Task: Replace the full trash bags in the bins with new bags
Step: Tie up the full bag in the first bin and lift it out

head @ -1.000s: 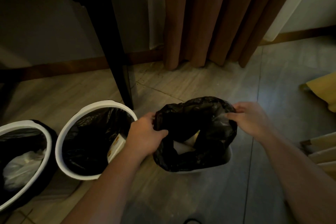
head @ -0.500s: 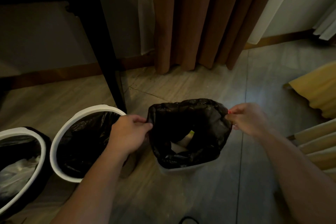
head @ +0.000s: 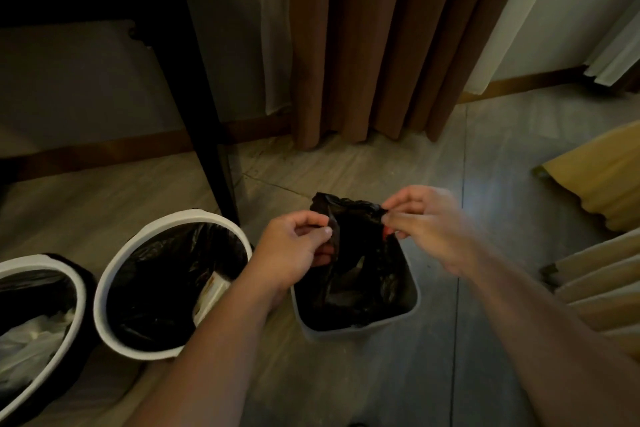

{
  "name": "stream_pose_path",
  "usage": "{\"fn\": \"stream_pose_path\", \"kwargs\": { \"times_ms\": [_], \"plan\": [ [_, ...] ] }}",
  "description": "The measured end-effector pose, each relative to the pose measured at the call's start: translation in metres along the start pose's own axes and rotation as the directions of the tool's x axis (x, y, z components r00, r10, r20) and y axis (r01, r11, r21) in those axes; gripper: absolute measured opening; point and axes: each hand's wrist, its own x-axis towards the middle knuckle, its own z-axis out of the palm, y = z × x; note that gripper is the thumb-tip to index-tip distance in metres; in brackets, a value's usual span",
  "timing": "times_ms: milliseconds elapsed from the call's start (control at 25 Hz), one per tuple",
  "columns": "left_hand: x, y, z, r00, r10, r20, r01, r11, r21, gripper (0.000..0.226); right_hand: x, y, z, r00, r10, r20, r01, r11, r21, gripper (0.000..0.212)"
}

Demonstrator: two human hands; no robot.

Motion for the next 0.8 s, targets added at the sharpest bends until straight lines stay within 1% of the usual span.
{"fn": "stream_pose_path", "kwargs": {
  "times_ms": [80,160,240,280,360,400,520,600,680,760,800],
  "plan": [
    [0.0,-0.008,0.002,1.0,-0.029,0.01,0.029,0.997,-0.07,0.012,-0.002,0.004,0.019,0.999,-0.013,0.046,0.012,1.0,0.017,0.017],
    [0.001,-0.013,0.002,0.999,-0.044,0.015,0.045,0.993,-0.109,0.01,-0.002,0.01,0.038,0.996,0.027,0.085,-0.025,1.0,-0.017,0.02],
    [0.003,-0.015,0.0,0.999,-0.036,0.016,0.038,0.993,-0.109,0.01,-0.001,0.019,0.055,0.987,0.076,0.144,-0.061,0.993,-0.102,0.015],
    [0.003,-0.014,0.0,0.999,-0.034,0.016,0.036,0.993,-0.116,0.011,-0.002,0.023,0.062,0.979,0.082,0.186,-0.053,0.986,-0.157,0.013],
    [0.005,-0.013,0.001,0.999,-0.029,0.018,0.031,0.991,-0.131,0.012,-0.005,0.033,0.071,0.966,0.072,0.248,-0.011,0.971,-0.239,0.029],
    [0.005,-0.013,0.002,1.0,-0.023,0.017,0.025,0.991,-0.128,0.012,-0.005,0.037,0.075,0.969,0.056,0.242,0.012,0.963,-0.27,0.034],
    [0.008,-0.016,0.004,1.0,0.009,-0.003,-0.009,0.992,-0.126,0.013,0.001,0.045,0.078,0.979,-0.009,0.204,0.077,0.942,-0.326,0.025],
    [0.011,-0.018,0.003,0.999,0.028,-0.031,-0.031,0.991,-0.132,0.016,0.003,0.048,0.076,0.975,-0.017,0.22,0.086,0.948,-0.308,0.017],
    [0.013,-0.023,0.002,0.999,0.017,-0.033,-0.021,0.993,-0.12,0.019,0.003,0.052,0.072,0.98,-0.007,0.2,0.051,0.975,-0.215,0.011],
    [0.013,-0.031,0.005,1.0,-0.006,0.01,0.006,0.999,-0.052,0.02,0.001,0.055,0.066,0.985,0.021,0.17,-0.007,0.996,-0.083,0.016],
    [0.012,-0.035,0.006,0.999,-0.012,0.036,0.012,1.0,-0.017,0.02,0.001,0.055,0.065,0.983,0.048,0.177,-0.047,0.999,-0.009,0.02]
  ]
}}
